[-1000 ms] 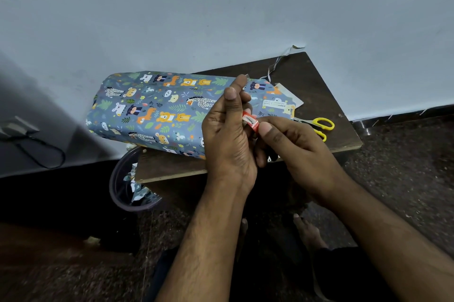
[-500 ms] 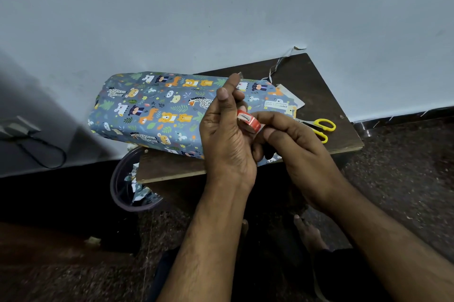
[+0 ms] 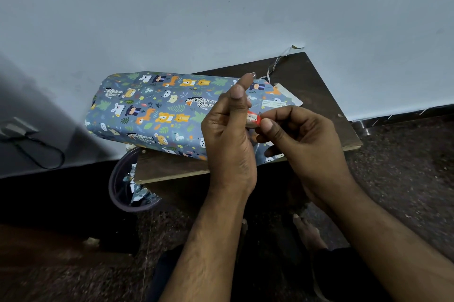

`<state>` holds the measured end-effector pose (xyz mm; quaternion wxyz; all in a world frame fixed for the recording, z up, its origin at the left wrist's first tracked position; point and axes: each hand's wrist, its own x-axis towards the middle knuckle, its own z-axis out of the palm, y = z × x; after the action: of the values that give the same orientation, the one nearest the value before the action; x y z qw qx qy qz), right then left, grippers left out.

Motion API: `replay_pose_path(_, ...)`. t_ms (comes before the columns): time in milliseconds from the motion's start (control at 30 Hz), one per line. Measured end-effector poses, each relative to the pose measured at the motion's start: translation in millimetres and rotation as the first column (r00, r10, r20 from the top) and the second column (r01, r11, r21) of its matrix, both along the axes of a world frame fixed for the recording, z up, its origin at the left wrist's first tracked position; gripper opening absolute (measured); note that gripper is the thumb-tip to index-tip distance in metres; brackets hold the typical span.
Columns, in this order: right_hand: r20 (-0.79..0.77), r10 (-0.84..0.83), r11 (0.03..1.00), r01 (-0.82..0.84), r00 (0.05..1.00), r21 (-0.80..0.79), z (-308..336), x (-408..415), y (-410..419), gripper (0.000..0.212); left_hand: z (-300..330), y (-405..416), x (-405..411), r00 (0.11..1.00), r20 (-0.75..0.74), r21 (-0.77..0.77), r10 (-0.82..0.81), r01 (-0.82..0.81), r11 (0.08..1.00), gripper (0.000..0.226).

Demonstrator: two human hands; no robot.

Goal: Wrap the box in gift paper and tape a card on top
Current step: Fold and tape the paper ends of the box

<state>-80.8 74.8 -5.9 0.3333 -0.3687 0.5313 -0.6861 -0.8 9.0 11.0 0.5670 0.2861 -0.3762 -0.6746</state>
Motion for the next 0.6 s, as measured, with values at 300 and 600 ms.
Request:
replay_pose_path(300, -0.054, 0.004, 0.996, 0.001, 0.999, 0.094, 4.6, -0.6, 5.1, 0.011, -2.3, -3.3, 2.1, 0.999, 0.044, -0.126, 0.023, -0.018, 0.992, 0.023)
replay_pose_path(600, -0.062, 0.115, 0.987, -0.108, 0.991, 0.118, 4.7, -8.0, 4.1, 0.012, -7.5, -5.3, 2.8, 0.995, 0.089, -0.179, -0.049, 0.064, 0.982, 0.028)
